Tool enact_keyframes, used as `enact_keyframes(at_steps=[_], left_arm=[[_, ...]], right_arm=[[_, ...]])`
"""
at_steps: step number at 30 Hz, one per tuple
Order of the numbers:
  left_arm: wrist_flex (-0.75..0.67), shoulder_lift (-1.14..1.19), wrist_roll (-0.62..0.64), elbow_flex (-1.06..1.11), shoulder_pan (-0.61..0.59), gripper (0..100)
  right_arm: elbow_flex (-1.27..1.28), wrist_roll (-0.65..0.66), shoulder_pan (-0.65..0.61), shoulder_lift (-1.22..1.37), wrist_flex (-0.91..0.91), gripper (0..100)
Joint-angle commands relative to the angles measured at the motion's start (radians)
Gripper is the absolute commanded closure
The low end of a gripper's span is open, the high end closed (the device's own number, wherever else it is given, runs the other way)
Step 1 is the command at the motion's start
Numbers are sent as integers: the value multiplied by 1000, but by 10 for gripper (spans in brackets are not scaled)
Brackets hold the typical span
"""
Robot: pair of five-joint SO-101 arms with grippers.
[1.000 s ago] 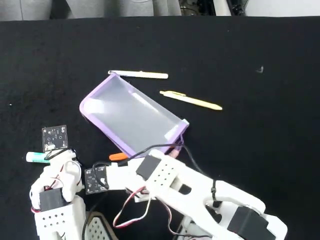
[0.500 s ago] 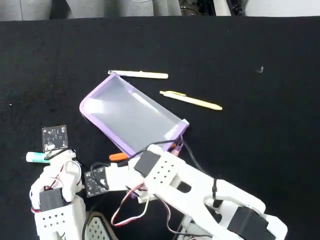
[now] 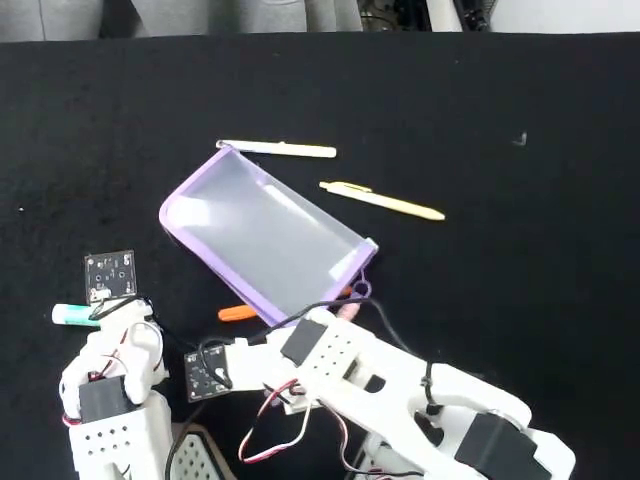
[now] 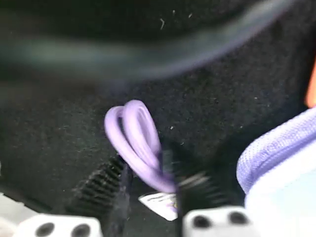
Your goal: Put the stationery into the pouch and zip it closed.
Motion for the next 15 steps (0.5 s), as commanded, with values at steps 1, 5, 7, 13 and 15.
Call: enact_keyframes(at_steps=[1,5,7,13,15], left_arm=[[5,-5,-6,18,8,970],[5,-5,-6,18,8,970],[5,-5,-6,18,8,970],[5,-5,-6,18,8,970],[5,-5,-6,18,8,970]], right_arm=[[-7,3,12,-2,-6,971],[-51,3,14,-4,11,987],[-108,3,14,-4,61,988],[-360,-35,18,-97,264,988],[-455,-54,48,-168,305,988]])
